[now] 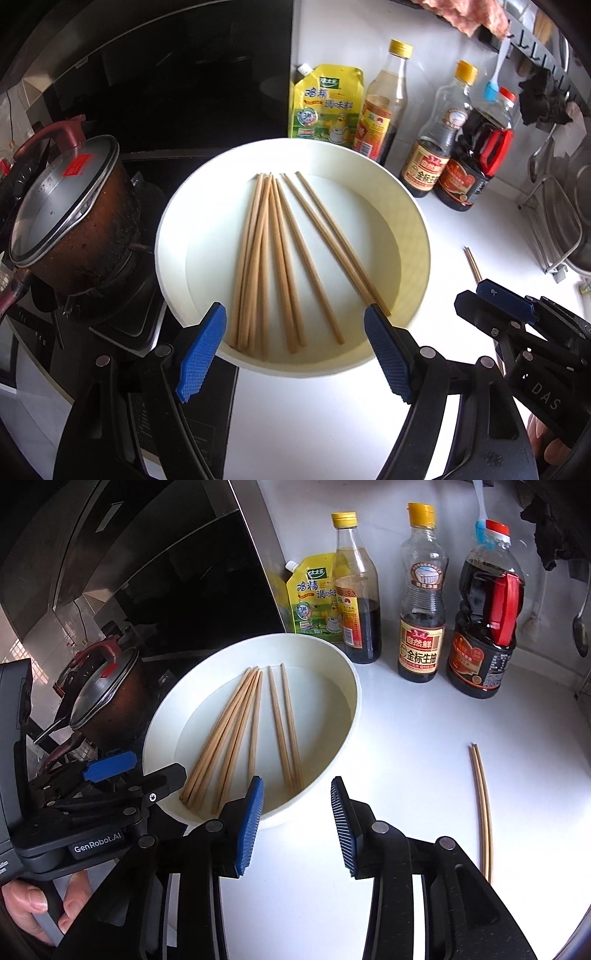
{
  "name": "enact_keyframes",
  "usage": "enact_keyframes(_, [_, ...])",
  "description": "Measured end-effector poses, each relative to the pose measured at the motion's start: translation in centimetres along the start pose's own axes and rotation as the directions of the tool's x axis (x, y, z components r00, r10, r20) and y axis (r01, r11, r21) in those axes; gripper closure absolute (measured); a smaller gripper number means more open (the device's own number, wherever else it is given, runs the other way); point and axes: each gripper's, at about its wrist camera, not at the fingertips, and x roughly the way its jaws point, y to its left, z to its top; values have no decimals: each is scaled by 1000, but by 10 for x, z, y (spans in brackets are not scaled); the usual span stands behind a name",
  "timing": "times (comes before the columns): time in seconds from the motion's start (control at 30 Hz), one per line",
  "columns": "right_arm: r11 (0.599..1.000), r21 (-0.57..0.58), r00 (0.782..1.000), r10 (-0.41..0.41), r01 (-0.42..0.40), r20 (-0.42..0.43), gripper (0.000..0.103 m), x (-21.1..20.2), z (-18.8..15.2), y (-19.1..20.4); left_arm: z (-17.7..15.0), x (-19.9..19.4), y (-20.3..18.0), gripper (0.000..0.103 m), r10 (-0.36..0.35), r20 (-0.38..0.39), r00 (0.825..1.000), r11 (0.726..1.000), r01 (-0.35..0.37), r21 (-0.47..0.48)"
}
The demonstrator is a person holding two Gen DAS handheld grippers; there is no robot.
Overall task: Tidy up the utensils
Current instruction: 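Withdraw the right tool from the basin toward the remaining chopsticks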
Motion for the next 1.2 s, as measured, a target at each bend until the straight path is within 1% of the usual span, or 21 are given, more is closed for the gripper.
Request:
enact_keyframes(0.2, [999, 29, 1000, -25, 25, -4, 65, -16, -18, -26, -11, -2, -28, 27, -21, -17, 1000, 1000, 21, 22])
enact_keyframes(0.43, [992, 68, 995, -101, 102, -14, 64, -36, -45, -71, -26, 7, -74, 27, -76, -58, 995, 995, 80, 59])
enact_keyframes(0.57, [984, 92, 988, -148, 151, -33, 64, -45, -62, -101, -35, 12, -103, 27, -124, -70, 990, 987, 130, 91])
enact_keyframes(0.7, [976, 112, 982, -183, 187, -47, 64, -53, -76, -130, -41, 18, -130, 27, -142, -84, 986, 982, 151, 115])
enact_keyframes(0.83, [967, 129, 975, -216, 222, -56, 63, -56, -86, -152, -45, 22, -150, 27, -147, -96, 985, 978, 159, 138])
enact_keyframes(0.93, [962, 137, 971, -230, 236, -61, 59, -53, -92, -167, -48, 27, -161, 24, -142, -104, 984, 977, 156, 143])
enact_keyframes(1.2, [965, 120, 971, -221, 232, -92, 59, -30, -101, -193, -51, 48, -177, 23, -113, -138, 984, 981, 133, 144])
